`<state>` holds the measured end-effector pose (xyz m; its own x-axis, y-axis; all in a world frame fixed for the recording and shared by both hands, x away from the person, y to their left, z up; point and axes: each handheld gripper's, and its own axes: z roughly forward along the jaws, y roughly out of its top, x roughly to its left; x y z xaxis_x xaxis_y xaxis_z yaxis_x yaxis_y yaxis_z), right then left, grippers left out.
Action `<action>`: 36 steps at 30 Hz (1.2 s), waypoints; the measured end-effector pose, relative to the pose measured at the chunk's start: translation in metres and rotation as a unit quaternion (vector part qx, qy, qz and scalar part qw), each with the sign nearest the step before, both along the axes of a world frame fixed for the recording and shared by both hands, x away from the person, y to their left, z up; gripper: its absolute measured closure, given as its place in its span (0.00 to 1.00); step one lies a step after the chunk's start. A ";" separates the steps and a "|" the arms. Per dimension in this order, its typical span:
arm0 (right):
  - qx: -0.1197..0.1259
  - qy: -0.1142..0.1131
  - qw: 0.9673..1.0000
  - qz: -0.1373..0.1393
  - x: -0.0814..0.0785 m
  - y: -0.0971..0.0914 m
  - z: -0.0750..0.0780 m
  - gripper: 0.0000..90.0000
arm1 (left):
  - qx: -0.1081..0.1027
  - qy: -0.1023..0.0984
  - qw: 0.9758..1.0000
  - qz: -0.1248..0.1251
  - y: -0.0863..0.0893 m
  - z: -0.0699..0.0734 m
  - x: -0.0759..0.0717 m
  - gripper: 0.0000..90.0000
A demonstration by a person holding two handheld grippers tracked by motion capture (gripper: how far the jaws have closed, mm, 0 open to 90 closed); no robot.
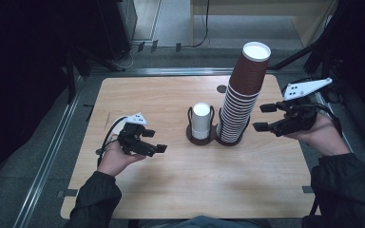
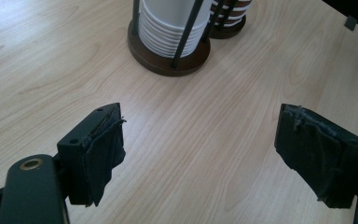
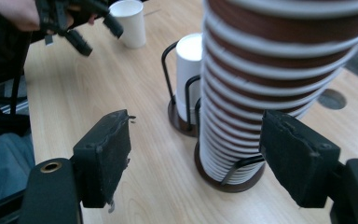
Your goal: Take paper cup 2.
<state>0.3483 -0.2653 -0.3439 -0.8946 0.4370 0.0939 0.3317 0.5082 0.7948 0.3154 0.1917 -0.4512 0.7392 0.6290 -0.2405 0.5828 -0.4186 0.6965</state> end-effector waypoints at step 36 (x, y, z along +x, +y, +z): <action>0.024 -0.039 0.999 -0.026 0.059 0.033 0.091 0.15 | 0.016 0.000 1.000 -0.026 -0.008 -0.007 -0.005 0.17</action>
